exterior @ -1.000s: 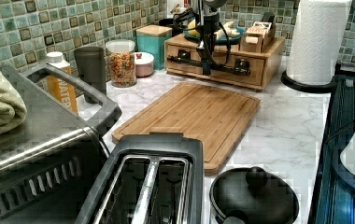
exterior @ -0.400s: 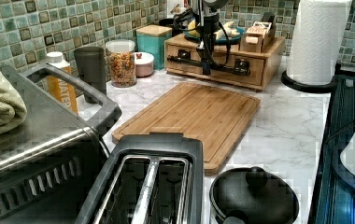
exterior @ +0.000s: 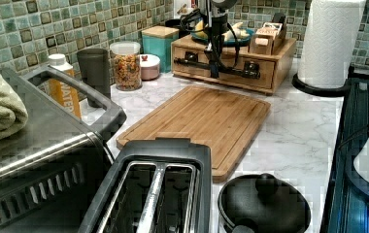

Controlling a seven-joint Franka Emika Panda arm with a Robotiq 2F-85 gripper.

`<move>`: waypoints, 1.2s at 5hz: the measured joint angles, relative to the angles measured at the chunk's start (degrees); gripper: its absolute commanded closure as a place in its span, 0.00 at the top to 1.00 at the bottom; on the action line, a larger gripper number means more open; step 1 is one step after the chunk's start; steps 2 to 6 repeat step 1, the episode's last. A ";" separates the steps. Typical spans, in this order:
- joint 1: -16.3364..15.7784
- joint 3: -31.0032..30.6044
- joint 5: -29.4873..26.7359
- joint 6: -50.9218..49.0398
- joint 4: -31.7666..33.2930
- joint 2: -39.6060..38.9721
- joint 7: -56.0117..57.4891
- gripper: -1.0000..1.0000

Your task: Close the drawer.

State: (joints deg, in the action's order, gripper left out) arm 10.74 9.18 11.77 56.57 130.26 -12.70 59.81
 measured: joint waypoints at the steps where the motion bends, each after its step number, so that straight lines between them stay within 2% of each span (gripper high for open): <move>1: 0.00 0.00 0.00 0.03 0.00 0.00 0.00 0.00; 6: 0.00 0.00 0.00 0.03 0.00 0.00 0.00 0.00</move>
